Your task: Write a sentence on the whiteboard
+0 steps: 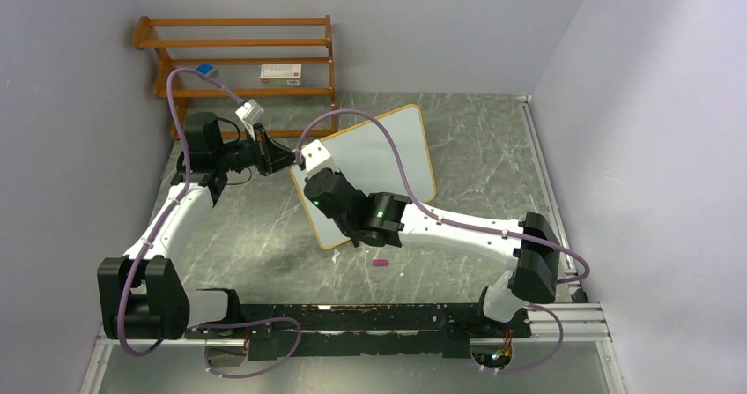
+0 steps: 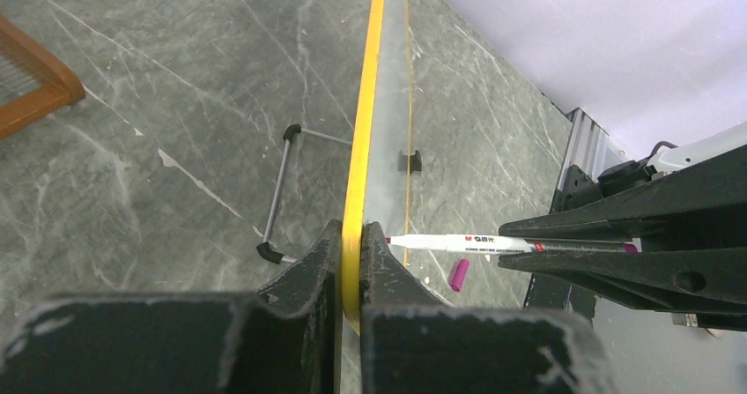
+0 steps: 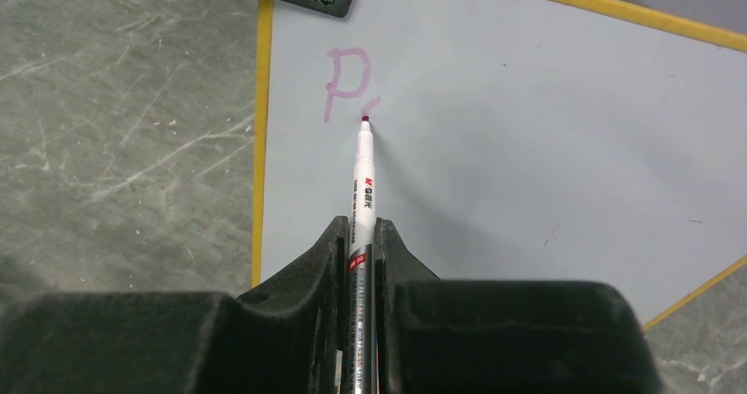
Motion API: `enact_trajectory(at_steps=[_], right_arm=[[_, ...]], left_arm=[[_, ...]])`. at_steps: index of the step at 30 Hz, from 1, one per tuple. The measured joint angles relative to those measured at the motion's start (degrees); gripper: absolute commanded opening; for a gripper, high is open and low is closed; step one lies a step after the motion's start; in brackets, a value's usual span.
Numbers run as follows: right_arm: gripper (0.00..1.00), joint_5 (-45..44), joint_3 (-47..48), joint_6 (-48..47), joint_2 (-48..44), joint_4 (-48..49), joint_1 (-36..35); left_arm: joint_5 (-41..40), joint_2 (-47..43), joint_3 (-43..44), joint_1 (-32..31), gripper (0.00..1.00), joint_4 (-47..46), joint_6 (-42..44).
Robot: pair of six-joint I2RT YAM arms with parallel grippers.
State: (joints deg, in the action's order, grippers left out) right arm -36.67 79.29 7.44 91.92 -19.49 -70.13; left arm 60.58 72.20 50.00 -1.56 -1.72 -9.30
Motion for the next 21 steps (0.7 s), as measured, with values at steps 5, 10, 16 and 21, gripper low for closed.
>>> enact_trajectory(at_steps=[5,10,16,21], right_arm=[[0.0,-0.07,-0.02,0.31,0.0,-1.27,0.0],[0.0,-0.79,-0.13,0.35,0.0,-1.84,0.0],[0.0,-2.43,-0.24,0.42,0.0,-1.79,-0.07],[0.0,-3.45,-0.5,0.35,0.0,-1.33,-0.07]], left_arm=[[0.0,0.0,0.0,0.0,0.05,0.0,0.02],[0.0,0.0,0.0,0.0,0.05,0.0,0.04],[-0.02,0.0,0.0,0.0,0.05,0.0,0.11],[-0.04,0.0,0.0,0.0,0.05,0.0,0.11]])
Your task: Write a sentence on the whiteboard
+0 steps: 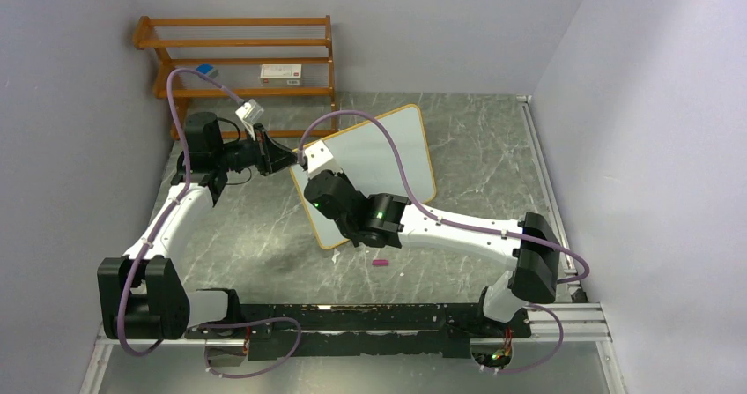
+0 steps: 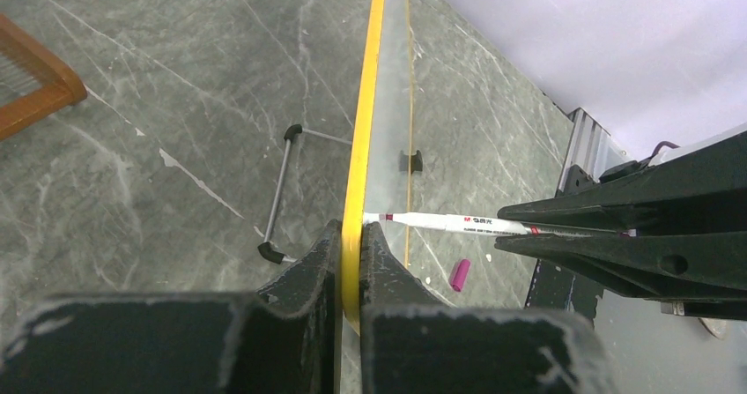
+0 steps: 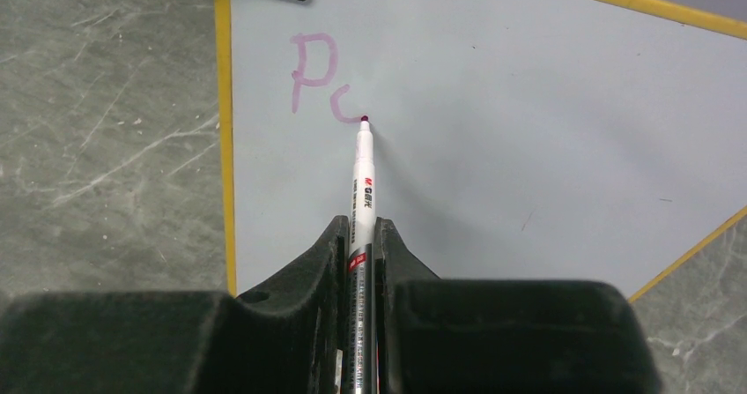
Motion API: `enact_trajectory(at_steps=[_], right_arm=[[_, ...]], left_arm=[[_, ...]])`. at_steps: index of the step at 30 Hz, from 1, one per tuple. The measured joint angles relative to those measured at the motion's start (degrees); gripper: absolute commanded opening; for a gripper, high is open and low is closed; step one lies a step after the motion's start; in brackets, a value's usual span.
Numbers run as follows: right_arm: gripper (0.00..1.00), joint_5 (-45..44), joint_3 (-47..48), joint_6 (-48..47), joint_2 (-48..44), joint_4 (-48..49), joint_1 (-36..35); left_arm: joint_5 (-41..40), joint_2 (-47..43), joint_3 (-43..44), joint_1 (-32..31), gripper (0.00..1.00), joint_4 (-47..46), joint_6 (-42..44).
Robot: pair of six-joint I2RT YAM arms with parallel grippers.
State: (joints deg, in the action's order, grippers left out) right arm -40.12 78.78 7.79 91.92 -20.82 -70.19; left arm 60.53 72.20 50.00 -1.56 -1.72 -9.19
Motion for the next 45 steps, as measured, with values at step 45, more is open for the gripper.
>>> enact_trajectory(at_steps=[45], right_arm=[[0.0,1.4,-0.13,-2.1,0.0,3.76,-0.02]], left_arm=[[-0.15,0.0,0.0,0.0,0.05,0.07,0.22]])
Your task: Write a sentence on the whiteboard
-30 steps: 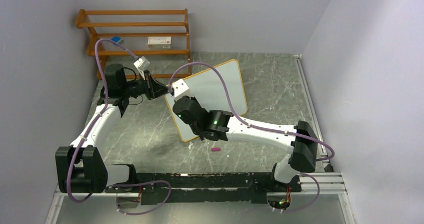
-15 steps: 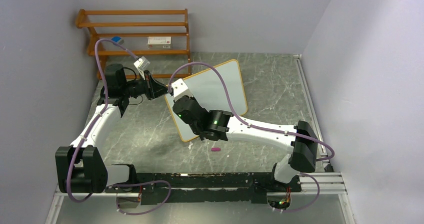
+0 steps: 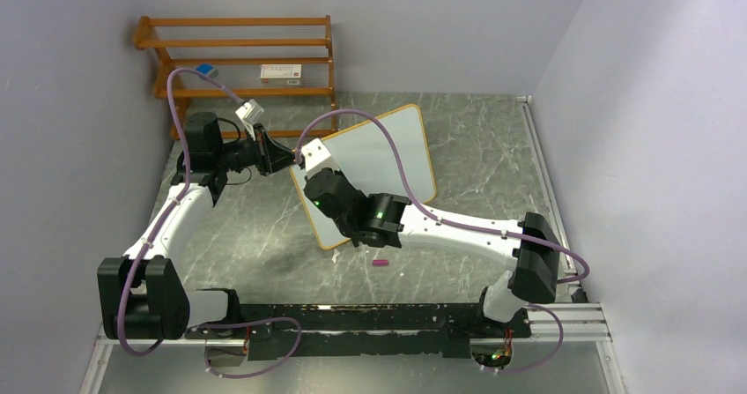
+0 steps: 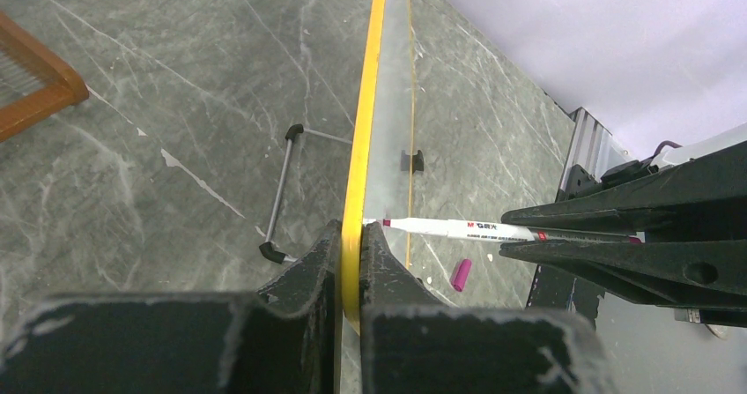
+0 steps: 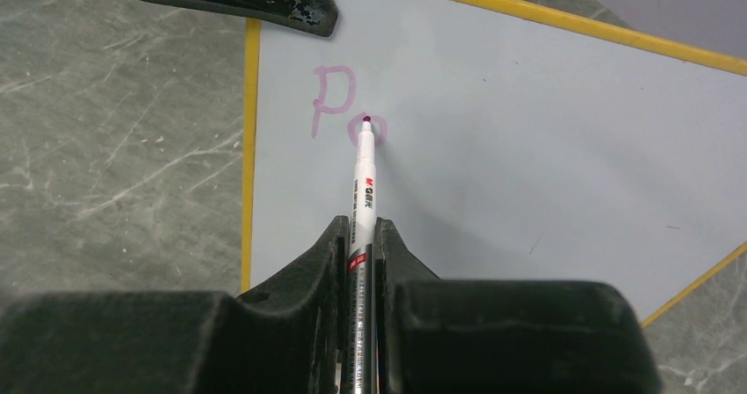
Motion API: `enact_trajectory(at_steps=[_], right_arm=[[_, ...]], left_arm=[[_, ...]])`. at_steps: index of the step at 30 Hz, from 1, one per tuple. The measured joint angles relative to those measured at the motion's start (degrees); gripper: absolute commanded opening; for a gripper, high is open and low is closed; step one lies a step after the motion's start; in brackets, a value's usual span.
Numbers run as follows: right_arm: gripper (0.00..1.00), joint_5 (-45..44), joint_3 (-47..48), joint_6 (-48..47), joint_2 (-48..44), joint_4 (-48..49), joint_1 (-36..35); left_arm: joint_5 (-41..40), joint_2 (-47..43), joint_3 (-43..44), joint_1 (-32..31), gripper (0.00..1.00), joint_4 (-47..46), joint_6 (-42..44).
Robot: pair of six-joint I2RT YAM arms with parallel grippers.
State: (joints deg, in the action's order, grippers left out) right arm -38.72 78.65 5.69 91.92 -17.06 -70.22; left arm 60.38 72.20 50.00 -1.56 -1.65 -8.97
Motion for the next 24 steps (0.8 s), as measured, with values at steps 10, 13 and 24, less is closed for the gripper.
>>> enact_trajectory(at_steps=[10,13,24], right_arm=[[0.0,0.15,-0.07,0.04,-0.87,-0.28,0.07],[0.0,-0.2,-1.07,0.11,-1.79,-0.37,0.28],[0.0,-0.98,-2.97,0.59,-2.84,-0.74,2.01]], left_arm=[[0.04,0.0,0.13,-0.02,0.05,0.22,0.02],[0.04,0.0,0.2,-0.04,0.05,0.33,0.04],[0.02,0.0,0.22,-0.07,0.05,0.42,0.22]])
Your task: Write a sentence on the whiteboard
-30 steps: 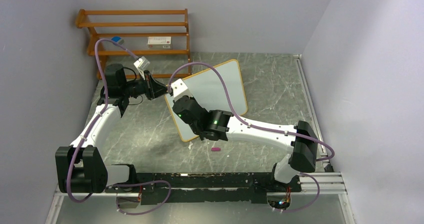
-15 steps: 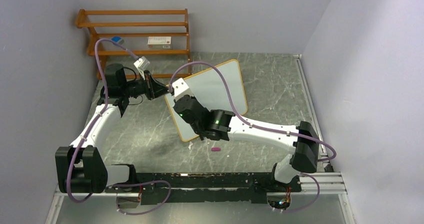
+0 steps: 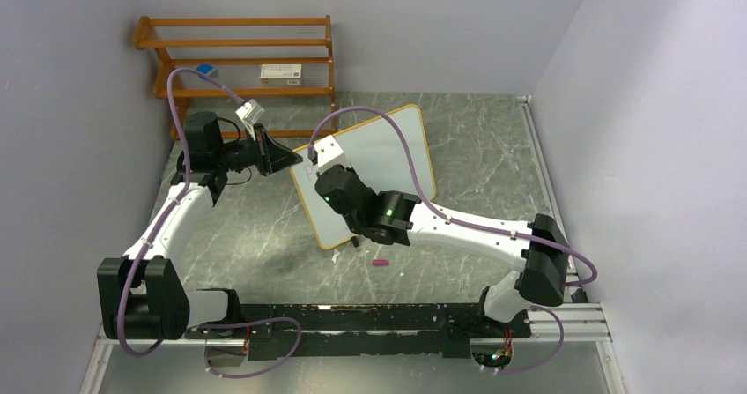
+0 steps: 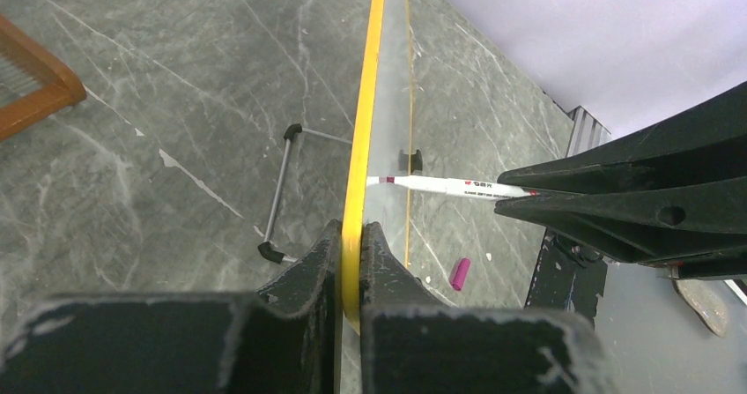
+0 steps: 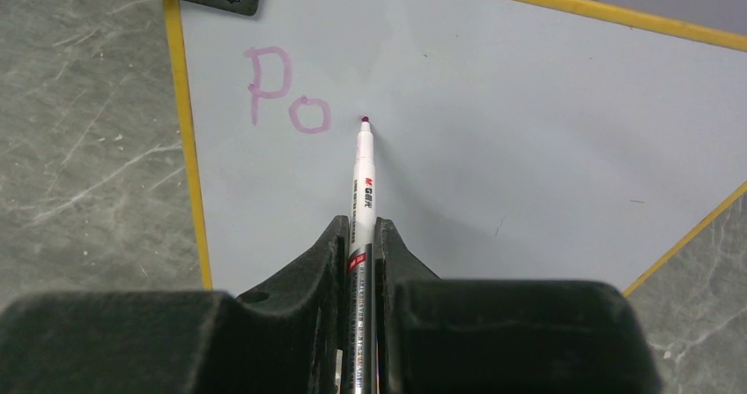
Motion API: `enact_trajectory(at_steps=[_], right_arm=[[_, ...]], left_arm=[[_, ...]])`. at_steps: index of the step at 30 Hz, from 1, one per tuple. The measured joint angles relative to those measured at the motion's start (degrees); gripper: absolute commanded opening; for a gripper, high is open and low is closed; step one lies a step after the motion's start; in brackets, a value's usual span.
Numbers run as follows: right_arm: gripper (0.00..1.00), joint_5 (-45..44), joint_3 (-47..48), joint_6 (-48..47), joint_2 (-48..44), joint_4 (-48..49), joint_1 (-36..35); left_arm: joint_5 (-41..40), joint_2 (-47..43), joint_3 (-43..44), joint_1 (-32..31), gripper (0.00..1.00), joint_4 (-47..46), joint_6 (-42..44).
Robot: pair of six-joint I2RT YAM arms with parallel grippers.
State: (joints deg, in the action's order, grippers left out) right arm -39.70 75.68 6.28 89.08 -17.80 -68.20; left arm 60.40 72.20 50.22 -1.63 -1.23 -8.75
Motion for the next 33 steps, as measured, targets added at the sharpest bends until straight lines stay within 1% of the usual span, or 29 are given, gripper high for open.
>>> enact_trajectory(at_steps=[23,33], right_arm=[[0.0,0.98,-0.04,-0.98,0.0,3.13,0.26],[0.0,2.16,-0.04,-0.87,0.0,2.54,0.28]], left_arm=[[0.0,0.0,0.0,0.0,0.05,0.02,0.04],[-0.02,0.0,0.0,0.0,0.05,0.02,0.04]])
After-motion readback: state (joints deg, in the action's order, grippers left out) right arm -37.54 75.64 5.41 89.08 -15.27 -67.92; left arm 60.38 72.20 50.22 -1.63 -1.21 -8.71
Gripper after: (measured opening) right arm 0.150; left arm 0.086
